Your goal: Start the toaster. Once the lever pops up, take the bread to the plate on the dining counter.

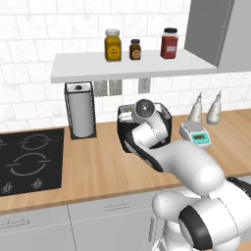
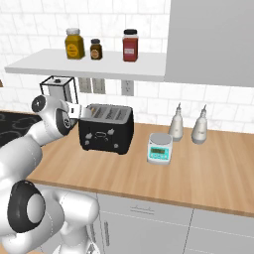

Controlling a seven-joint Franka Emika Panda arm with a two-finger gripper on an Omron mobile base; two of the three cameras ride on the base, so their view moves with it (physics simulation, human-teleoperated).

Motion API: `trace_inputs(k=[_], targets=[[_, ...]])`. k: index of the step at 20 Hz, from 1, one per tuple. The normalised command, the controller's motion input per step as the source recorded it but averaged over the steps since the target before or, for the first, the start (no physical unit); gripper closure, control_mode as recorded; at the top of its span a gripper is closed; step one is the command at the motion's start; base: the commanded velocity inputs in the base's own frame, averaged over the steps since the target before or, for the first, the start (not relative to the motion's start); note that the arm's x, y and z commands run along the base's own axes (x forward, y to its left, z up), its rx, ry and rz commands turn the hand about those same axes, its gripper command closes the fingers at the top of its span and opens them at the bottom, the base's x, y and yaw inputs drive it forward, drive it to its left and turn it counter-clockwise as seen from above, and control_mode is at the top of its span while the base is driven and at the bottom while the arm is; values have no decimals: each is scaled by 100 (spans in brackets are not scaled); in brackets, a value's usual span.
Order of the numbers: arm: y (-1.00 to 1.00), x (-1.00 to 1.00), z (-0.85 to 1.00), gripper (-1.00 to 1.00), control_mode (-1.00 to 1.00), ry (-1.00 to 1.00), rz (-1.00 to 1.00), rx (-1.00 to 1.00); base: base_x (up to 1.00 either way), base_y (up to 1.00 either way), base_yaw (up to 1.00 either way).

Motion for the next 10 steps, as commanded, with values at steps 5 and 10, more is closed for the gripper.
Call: trace_inputs(k=[5,10], targets=[[0,0,0,-100,-100,0,0,0,0,0,0],[0,0,0,-100,-100,0,0,0,0,0,0]])
